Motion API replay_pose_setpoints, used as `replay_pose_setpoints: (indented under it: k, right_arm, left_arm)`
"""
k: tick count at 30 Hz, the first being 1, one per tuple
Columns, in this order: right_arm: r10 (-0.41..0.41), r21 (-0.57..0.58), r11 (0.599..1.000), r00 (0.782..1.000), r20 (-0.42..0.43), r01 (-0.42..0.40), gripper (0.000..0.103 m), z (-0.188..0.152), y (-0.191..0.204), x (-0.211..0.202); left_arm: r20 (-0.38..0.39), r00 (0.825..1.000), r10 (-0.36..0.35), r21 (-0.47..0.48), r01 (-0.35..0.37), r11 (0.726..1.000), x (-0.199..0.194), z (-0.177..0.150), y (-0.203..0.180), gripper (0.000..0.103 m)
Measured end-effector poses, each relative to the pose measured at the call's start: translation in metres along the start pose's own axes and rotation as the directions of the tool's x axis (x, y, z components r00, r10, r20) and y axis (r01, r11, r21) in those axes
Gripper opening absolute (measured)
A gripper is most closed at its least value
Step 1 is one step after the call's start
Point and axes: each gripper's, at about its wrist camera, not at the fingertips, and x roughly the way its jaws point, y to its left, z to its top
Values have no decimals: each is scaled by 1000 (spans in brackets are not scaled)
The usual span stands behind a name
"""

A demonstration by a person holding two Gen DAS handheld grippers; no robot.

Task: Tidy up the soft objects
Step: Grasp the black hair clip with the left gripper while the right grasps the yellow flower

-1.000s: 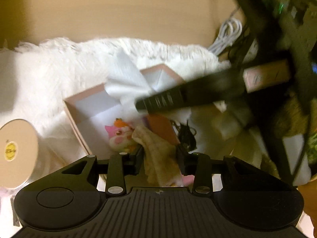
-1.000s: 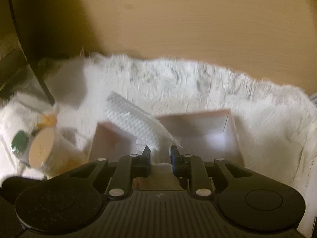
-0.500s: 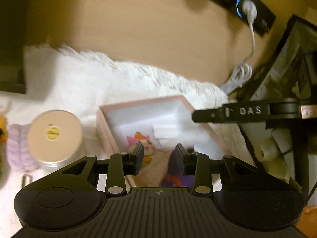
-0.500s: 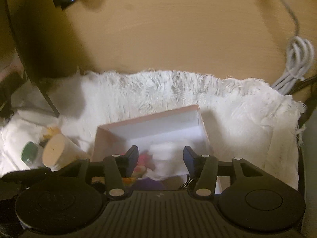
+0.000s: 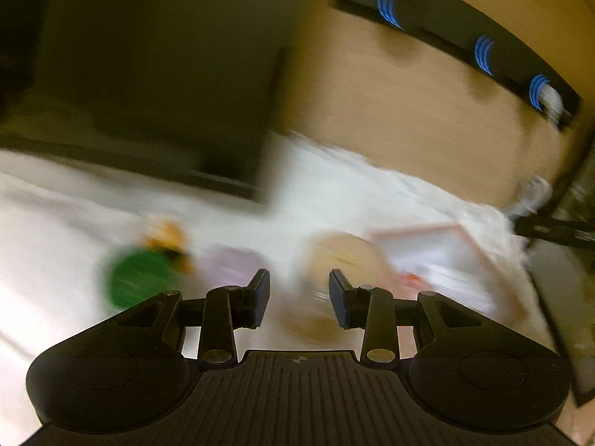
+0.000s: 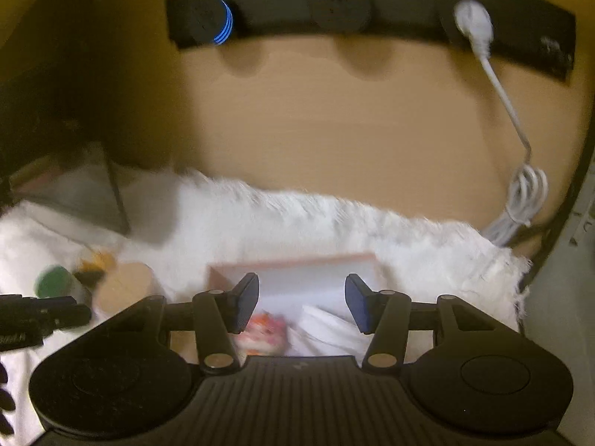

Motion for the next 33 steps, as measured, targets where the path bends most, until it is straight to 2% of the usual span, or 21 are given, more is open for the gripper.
replay_pose_setpoints:
  k: [2, 4, 6, 8, 12, 16, 17, 19, 20, 22, 24, 28, 30, 33]
  right_arm:
    - [39, 16, 999, 999, 3, -39, 51, 11, 15, -2]
    - [64, 11, 998, 998, -10, -64, 51, 22, 35, 1]
    - [84, -5, 996, 996, -26, -84, 51, 32, 58, 7]
    - [117, -14, 993, 992, -40, -118, 51, 44, 82, 15]
    - [170, 3, 985, 984, -59, -170, 51, 58, 116, 33]
    - [174, -30, 984, 979, -106, -178, 51, 47, 128, 52]
    - [177, -40, 982, 977, -119, -183, 51, 44, 128, 57]
    - [186, -57, 979, 974, -127, -195, 51, 40, 125, 68]
    - [193, -59, 978, 973, -130, -202, 51, 39, 122, 74]
    - [200, -38, 977, 969, -144, -208, 51, 38, 117, 84]
    - [216, -29, 974, 964, -152, -223, 51, 37, 114, 92]
    - [226, -49, 970, 960, -166, -237, 51, 36, 114, 105]
    - [231, -56, 968, 957, -173, -243, 51, 37, 115, 110]
    - [239, -66, 965, 954, -179, -254, 51, 38, 118, 114]
  left_arm:
    - [-13, 999, 42, -10, -42, 999, -3, 21, 34, 39]
    - [-72, 996, 45, -61, -49, 997, 2, 44, 70, 39]
    - [-142, 990, 3, -106, -18, 994, 16, 64, 99, 39]
    - [-207, 978, -35, -79, 19, 997, 37, 76, 111, 39]
    - [-367, 930, -35, 78, 69, 995, 88, 81, 103, 39]
    - [-480, 875, 64, 218, 49, 975, 134, 72, 87, 39]
    - [-499, 861, 100, 270, 44, 962, 145, 69, 82, 39]
    - [-499, 848, 178, 348, 9, 937, 157, 63, 78, 40]
    - [-498, 844, 200, 355, -12, 935, 160, 61, 78, 41]
    - [-525, 825, 211, 362, -7, 932, 170, 59, 78, 43]
    - [-525, 824, 214, 381, 2, 925, 176, 59, 77, 43]
    - [-535, 825, 182, 359, 27, 933, 184, 56, 80, 41]
    - [-526, 837, 151, 345, 47, 937, 178, 60, 86, 40]
    - [-480, 873, 92, 285, 55, 957, 157, 71, 104, 38]
